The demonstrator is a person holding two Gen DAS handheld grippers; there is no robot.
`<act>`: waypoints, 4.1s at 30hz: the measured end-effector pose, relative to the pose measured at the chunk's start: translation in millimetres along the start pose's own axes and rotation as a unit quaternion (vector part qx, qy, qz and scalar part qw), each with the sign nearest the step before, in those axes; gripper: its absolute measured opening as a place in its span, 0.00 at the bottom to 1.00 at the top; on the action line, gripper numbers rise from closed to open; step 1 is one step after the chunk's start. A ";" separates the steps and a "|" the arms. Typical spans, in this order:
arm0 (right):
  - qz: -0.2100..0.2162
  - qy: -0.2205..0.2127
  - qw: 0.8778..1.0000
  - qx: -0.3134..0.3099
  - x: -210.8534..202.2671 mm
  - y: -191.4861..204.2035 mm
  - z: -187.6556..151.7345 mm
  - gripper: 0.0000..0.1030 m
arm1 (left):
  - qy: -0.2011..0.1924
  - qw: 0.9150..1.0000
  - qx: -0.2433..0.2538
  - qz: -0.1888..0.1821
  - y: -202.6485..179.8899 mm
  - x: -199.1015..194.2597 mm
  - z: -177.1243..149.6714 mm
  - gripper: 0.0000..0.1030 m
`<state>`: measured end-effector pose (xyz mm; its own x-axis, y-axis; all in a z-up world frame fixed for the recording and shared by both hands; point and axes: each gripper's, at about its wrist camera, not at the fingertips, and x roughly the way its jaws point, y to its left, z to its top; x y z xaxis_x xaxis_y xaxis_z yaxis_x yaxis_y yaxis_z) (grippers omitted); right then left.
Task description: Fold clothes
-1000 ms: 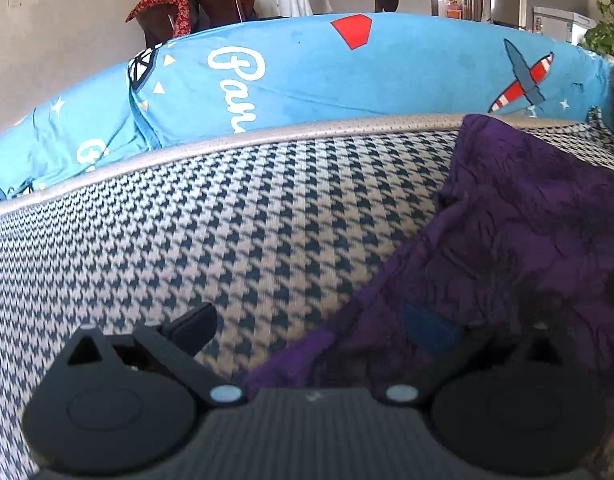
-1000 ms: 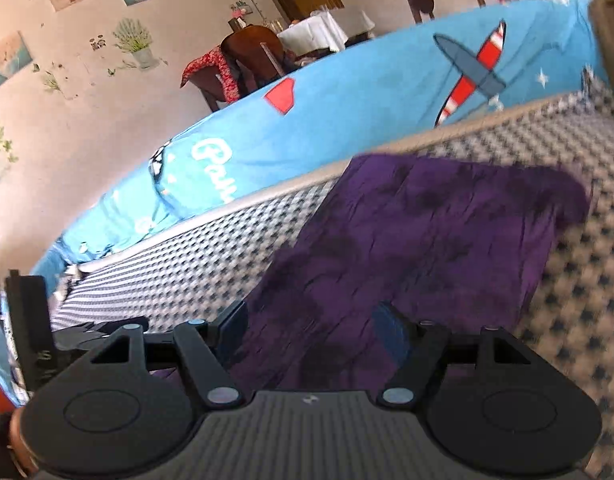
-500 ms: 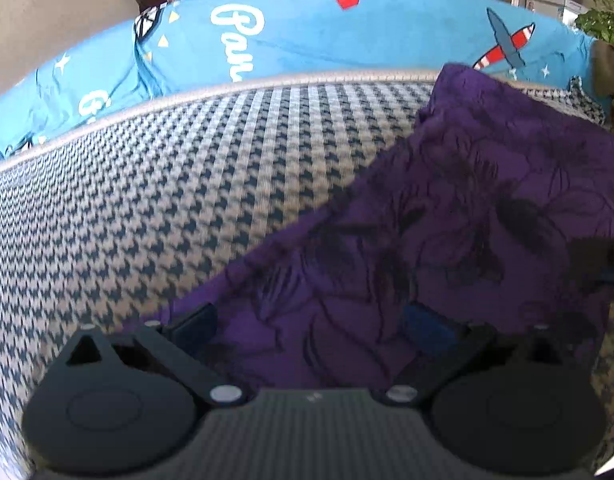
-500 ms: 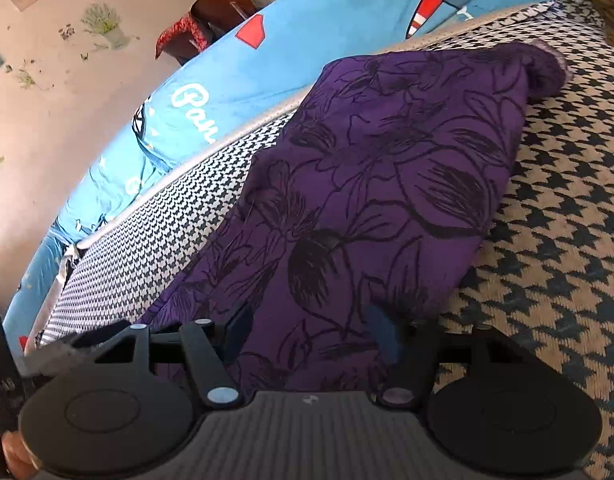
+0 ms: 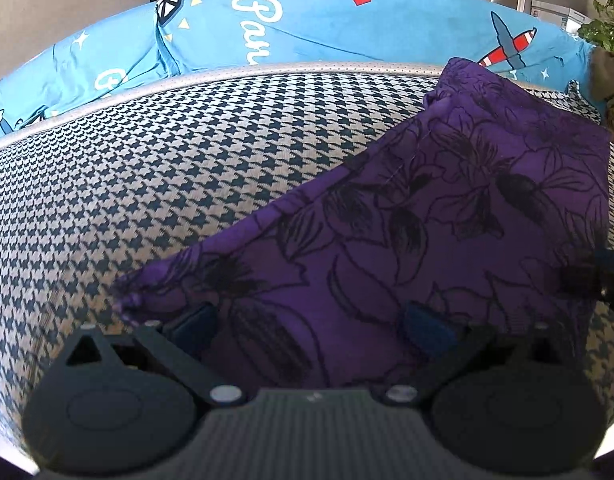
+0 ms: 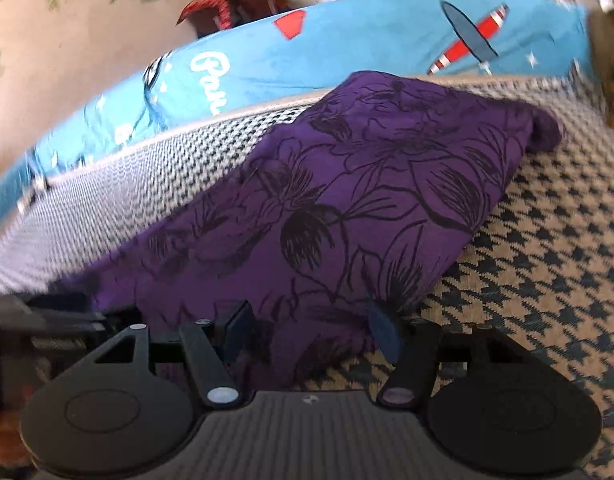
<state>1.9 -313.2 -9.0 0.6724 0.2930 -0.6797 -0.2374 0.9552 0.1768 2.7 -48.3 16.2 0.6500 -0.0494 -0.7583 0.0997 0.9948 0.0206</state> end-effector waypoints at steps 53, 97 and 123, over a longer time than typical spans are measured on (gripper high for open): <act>0.060 -0.020 0.990 -0.124 -32.3 97.2 -67.5 0.39 | 0.024 0.999 -0.024 -0.016 33.7 -45.4 -65.4 1.00; 0.081 0.003 0.964 -0.252 -35.1 149.6 -113.5 0.49 | 0.030 0.993 -0.112 -0.037 50.6 -27.5 -48.4 1.00; 0.039 -0.055 0.960 -0.273 -32.3 154.3 -109.9 0.16 | 0.056 0.955 -0.236 -0.172 91.7 -20.4 -44.2 1.00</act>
<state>-133.5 -180.0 -38.0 0.7002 0.3935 -0.5957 -0.6017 0.7744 -0.1957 -34.8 47.8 4.7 0.5531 -0.3969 -0.7325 -0.0749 0.8519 -0.5183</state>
